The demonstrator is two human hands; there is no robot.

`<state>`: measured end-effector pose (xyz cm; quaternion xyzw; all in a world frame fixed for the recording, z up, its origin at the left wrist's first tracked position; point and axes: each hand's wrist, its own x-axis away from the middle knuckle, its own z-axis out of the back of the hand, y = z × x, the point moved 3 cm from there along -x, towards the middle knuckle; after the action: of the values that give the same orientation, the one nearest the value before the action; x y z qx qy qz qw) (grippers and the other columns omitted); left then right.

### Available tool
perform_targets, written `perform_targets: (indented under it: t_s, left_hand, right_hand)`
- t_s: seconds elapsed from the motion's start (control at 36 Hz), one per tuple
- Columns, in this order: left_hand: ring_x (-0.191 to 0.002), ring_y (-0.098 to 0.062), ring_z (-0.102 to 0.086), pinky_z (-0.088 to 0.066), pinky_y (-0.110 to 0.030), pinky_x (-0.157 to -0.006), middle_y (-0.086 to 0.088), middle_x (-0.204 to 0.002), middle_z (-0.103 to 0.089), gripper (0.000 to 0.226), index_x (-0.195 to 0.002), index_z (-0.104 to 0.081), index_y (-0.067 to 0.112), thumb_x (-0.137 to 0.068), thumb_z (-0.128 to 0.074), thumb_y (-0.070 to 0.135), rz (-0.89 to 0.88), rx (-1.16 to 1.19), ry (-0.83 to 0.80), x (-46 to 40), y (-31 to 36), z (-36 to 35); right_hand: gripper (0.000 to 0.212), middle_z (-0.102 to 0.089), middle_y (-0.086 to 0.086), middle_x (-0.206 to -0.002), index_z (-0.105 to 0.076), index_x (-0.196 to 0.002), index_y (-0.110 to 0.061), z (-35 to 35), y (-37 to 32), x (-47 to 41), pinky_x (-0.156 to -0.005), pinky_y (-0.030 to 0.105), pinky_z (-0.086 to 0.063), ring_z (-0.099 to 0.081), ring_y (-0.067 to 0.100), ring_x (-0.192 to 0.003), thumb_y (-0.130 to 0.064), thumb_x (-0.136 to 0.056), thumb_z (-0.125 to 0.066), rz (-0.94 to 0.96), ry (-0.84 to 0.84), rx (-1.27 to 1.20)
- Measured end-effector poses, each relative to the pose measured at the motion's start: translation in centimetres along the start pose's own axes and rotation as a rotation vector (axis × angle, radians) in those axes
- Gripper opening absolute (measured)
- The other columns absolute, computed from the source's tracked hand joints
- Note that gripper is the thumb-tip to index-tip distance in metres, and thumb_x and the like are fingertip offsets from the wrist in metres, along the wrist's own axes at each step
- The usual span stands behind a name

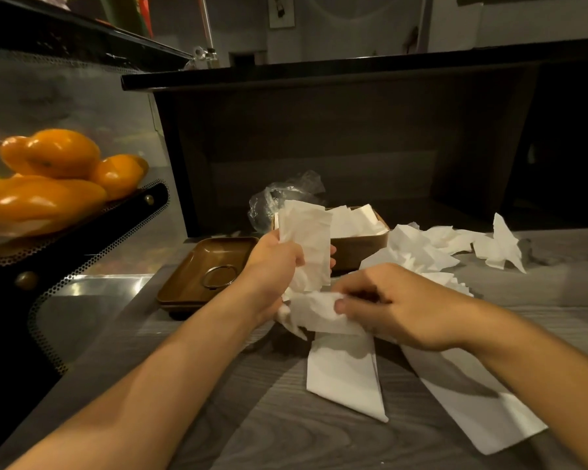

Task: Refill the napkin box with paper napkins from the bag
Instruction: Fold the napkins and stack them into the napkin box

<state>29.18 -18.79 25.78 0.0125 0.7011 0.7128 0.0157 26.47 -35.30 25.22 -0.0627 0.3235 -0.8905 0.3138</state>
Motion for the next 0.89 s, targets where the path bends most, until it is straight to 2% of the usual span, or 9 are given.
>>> perform_targets:
  t_s: [0.11, 0.19, 0.31, 0.39, 0.5, 0.58, 0.69, 0.78, 0.89]
  left_hand:
    - [-0.084, -0.02, -0.075, -0.059, -0.032, -0.067, -0.005, -0.103, -0.075, 0.038, -0.13, -0.047, 0.021, -0.097, -0.046, 0.002, 0.017, 0.007, 0.021, 0.3, 0.1, 0.1]
    - [-0.091, -0.022, -0.063, -0.054, -0.034, -0.067, -0.001, -0.104, -0.062, 0.028, -0.119, -0.049, 0.022, -0.096, -0.051, 0.006, 0.053, 0.007, 0.065, 0.2, 0.4, 0.5]
    - [-0.099, -0.029, -0.063, -0.059, -0.045, -0.078, -0.007, -0.11, -0.062, 0.023, -0.113, -0.053, 0.022, -0.094, -0.056, 0.009, 0.096, 0.0, -0.014, 0.4, 0.4, 0.6]
    - [-0.101, -0.03, -0.068, -0.057, -0.051, -0.093, -0.008, -0.109, -0.07, 0.018, -0.115, -0.056, 0.023, -0.098, -0.056, 0.02, 0.1, 0.02, -0.121, 0.8, 0.2, 0.2]
    - [-0.101, -0.025, -0.073, -0.058, -0.05, -0.092, -0.003, -0.108, -0.077, 0.033, -0.121, -0.06, 0.029, -0.092, -0.059, 0.043, 0.081, 0.147, -0.26, 1.0, 0.5, -0.6]
    - [-0.104, -0.02, -0.073, -0.059, -0.047, -0.091, 0.002, -0.11, -0.076, 0.053, -0.126, -0.059, 0.029, -0.076, -0.078, 0.034, -0.002, 0.037, -0.272, 0.6, 0.0, -0.8]
    - [-0.097, -0.014, -0.073, -0.061, -0.037, -0.082, 0.007, -0.103, -0.076, 0.046, -0.115, -0.064, 0.03, -0.077, -0.084, 0.017, -0.044, -0.078, -0.165, 0.0, -0.7, -0.7]
    - [-0.103, -0.017, -0.072, -0.06, -0.045, -0.09, 0.006, -0.106, -0.076, 0.045, -0.116, -0.064, 0.031, -0.077, -0.085, 0.022, -0.062, -0.104, -0.134, -0.1, -0.8, -0.9]
    - [-0.098, -0.018, -0.073, -0.061, -0.04, -0.083, 0.004, -0.105, -0.077, 0.029, -0.119, -0.064, 0.026, -0.091, -0.071, 0.029, -0.027, -0.002, -0.122, 0.0, -0.8, -1.0]
  right_hand:
    - [0.02, -0.067, -0.015, -0.084, -0.069, -0.091, -0.031, 1.1, 0.3, 0.0, -0.067, 0.014, -0.051, -0.064, 0.003, -0.081, -0.033, -0.102, -0.052, -0.082, 0.111, -0.164]
    - [0.026, -0.066, -0.016, -0.073, -0.07, -0.087, -0.022, 2.1, 0.6, 0.1, -0.067, 0.017, -0.051, -0.063, 0.003, -0.074, -0.031, -0.103, -0.05, -0.159, 0.201, -0.348]
    - [0.028, -0.076, -0.015, -0.094, -0.076, -0.099, -0.031, 2.9, 1.1, 0.4, -0.09, 0.031, -0.054, -0.072, 0.008, -0.093, -0.028, -0.104, -0.049, -0.272, 0.249, -0.544]
    - [0.024, -0.075, -0.014, -0.096, -0.076, -0.103, -0.028, 3.0, 1.4, 0.5, -0.091, 0.033, -0.057, -0.072, 0.009, -0.095, -0.029, -0.103, -0.051, -0.317, 0.254, -0.516]
    - [0.022, -0.074, -0.016, -0.096, -0.076, -0.099, -0.031, 3.1, 1.3, 0.5, -0.08, 0.023, -0.054, -0.069, 0.008, -0.096, -0.033, -0.101, -0.054, -0.297, 0.318, -0.516]
    - [0.024, -0.075, -0.013, -0.09, -0.076, -0.1, -0.032, 3.1, 1.2, 0.5, -0.069, 0.022, -0.052, -0.07, 0.009, -0.092, -0.035, -0.102, -0.052, -0.285, 0.349, -0.516]
    - [0.028, -0.074, -0.012, -0.085, -0.072, -0.097, -0.031, 3.1, 0.9, 0.7, -0.058, 0.017, -0.055, -0.07, 0.004, -0.077, -0.044, -0.102, -0.048, -0.25, 0.367, -0.582]
    - [0.033, -0.071, -0.023, -0.091, -0.07, -0.103, -0.032, 3.0, 0.8, 0.4, -0.064, 0.019, -0.058, -0.067, -0.005, -0.088, -0.058, -0.085, -0.059, -0.147, 0.364, -0.452]
    - [0.013, -0.069, -0.017, -0.095, -0.07, -0.102, -0.035, 3.5, 2.1, 0.0, -0.075, 0.02, -0.054, -0.065, 0.004, -0.094, -0.043, -0.096, -0.062, -0.172, 0.556, -0.239]
